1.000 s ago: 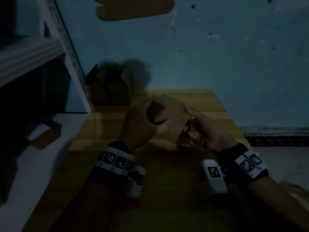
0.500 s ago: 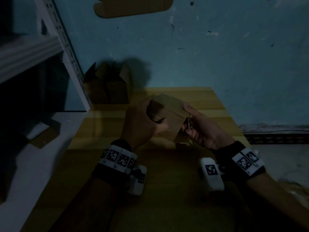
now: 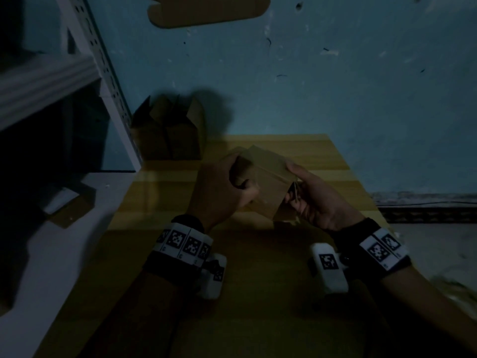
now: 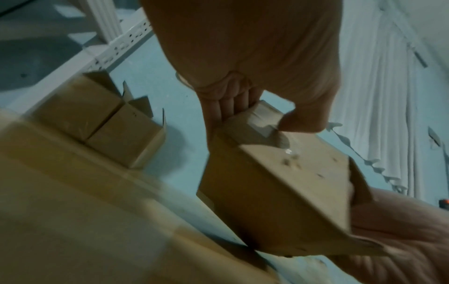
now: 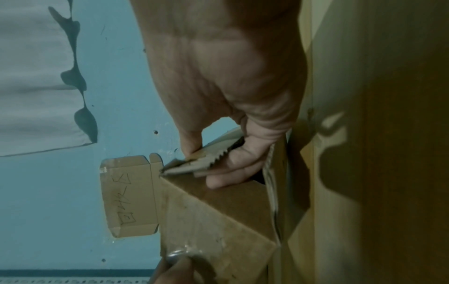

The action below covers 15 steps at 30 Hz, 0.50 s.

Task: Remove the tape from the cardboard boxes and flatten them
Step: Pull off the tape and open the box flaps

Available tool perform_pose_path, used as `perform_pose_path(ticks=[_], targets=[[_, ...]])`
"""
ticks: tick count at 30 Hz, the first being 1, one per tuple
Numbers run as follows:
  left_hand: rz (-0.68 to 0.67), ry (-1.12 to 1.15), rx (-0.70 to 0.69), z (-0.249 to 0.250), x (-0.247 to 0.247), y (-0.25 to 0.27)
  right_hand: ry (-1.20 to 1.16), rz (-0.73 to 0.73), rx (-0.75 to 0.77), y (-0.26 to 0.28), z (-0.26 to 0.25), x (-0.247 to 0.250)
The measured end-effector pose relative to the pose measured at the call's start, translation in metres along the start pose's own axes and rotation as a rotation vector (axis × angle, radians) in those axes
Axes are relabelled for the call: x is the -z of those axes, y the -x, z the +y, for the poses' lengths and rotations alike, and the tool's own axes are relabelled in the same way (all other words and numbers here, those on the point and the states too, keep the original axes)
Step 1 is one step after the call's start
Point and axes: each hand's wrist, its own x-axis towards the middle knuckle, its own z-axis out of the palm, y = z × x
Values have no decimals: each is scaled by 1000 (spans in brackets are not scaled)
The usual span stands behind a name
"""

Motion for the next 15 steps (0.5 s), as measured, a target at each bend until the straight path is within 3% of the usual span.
perform_pose_path(ticks=[4,8,12,15], targets=[[-48,57,54,0,5,-1,-22,-22,25,1,-1,2],[-3,-13,100,2,4,-2,-22,-11,32,0,2,-3],[-18,120,166,1,4,-4,-48,-18,83,-1,2,-4],[90,236,166,5,4,-2,-52,-40,119,2,2,-7]])
